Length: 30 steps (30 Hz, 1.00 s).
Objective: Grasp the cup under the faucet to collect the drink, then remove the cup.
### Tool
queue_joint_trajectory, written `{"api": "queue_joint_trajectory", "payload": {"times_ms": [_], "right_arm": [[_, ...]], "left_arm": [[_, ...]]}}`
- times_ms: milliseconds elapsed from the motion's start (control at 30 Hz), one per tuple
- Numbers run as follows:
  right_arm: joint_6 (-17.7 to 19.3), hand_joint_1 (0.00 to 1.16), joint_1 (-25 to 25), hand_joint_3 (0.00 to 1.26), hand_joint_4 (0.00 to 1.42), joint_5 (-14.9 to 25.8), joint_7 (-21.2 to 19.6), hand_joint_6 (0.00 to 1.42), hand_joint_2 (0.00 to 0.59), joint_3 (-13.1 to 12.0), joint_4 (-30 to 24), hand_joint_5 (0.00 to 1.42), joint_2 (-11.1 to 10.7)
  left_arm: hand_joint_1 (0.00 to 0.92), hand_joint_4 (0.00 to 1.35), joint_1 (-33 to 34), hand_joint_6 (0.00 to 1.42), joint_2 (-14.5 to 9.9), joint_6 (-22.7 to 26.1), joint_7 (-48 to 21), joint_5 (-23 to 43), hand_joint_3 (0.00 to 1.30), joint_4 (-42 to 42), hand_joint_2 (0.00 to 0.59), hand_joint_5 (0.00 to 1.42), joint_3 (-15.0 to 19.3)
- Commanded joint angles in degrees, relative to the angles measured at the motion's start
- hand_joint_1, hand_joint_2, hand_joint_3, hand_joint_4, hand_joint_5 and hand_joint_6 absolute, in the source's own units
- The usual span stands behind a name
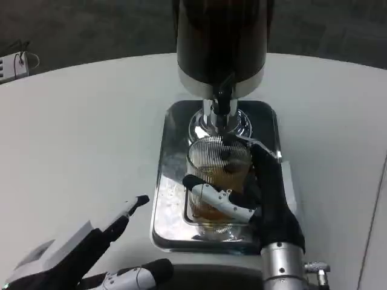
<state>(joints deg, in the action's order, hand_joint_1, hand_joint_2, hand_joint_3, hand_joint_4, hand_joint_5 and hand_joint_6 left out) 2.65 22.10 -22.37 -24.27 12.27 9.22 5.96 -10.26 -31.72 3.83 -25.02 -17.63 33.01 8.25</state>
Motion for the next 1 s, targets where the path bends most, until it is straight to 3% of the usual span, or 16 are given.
{"api": "queue_joint_trajectory", "payload": {"times_ms": [33, 533, 833, 1000], "right_arm": [[-1.62, 1.01, -3.64, 1.06, 1.27, -0.42, 4.84, 0.63, 0.219, 1.22, -8.38, 1.31, -1.4], [-8.41, 1.01, -18.78, 1.08, 1.31, 2.08, 20.33, 0.69, 0.201, 1.06, -30.99, 1.37, -7.29], [-12.78, 1.01, -29.71, 1.08, 1.31, 6.1, 27.07, 0.72, 0.201, -3.54, -50.73, 1.38, -10.52], [-14.57, 1.01, -32.79, 1.08, 1.31, 7.37, 30.36, 0.73, 0.201, -6.83, -57.85, 1.38, -13.38]], "left_arm": [[0.0, 0.0, 0.28, 0.08, -0.75, -1.45, -0.29, 0.91, 0.05, -1.05, 0.059, 0.0, 0.06], [0.0, 0.0, 2.36, 0.08, -1.5, -3.77, -0.01, 2.05, 0.06, -2.91, 0.059, 0.0, 0.64], [0.0, 0.0, 2.81, 0.08, -1.47, -5.06, 0.05, 1.91, 0.06, -1.98, 0.059, 0.0, 0.11], [0.0, 0.0, 2.52, 0.07, -1.43, -6.52, 0.03, 0.65, 0.04, -0.35, 0.059, 0.0, -1.45]]}}
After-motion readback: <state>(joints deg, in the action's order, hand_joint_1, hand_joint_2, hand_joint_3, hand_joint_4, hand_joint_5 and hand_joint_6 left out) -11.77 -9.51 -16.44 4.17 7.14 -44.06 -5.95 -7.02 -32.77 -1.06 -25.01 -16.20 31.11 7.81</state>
